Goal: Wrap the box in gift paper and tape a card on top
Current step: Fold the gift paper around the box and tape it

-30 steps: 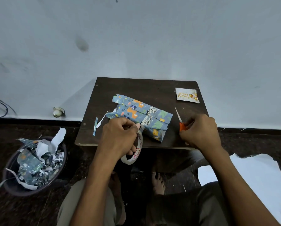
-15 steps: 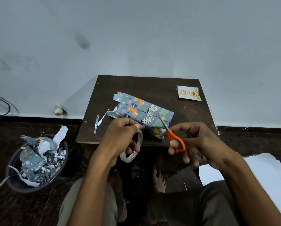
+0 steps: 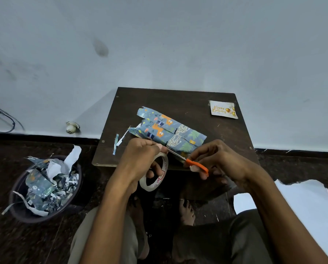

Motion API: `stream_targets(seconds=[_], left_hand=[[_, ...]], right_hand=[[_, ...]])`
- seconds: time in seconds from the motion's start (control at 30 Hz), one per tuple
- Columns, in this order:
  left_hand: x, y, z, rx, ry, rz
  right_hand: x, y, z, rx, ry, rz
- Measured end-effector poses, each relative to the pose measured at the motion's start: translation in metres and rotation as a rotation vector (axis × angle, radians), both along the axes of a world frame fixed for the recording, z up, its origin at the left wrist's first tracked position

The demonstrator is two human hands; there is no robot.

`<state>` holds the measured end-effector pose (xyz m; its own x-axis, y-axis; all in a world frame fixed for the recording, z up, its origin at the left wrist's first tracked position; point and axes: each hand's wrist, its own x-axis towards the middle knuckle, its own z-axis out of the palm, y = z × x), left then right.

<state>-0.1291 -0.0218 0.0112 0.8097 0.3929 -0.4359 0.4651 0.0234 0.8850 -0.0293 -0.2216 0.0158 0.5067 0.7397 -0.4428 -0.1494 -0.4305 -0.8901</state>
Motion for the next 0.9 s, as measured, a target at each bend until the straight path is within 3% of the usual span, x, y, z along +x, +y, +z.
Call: stream_targets(seconds=[0.9], left_hand=[[-0.001, 0.005, -0.002, -0.026, -0.011, 0.004]], right_hand=[[0.005, 0.000, -0.008, -0.050, 0.126, -0.036]])
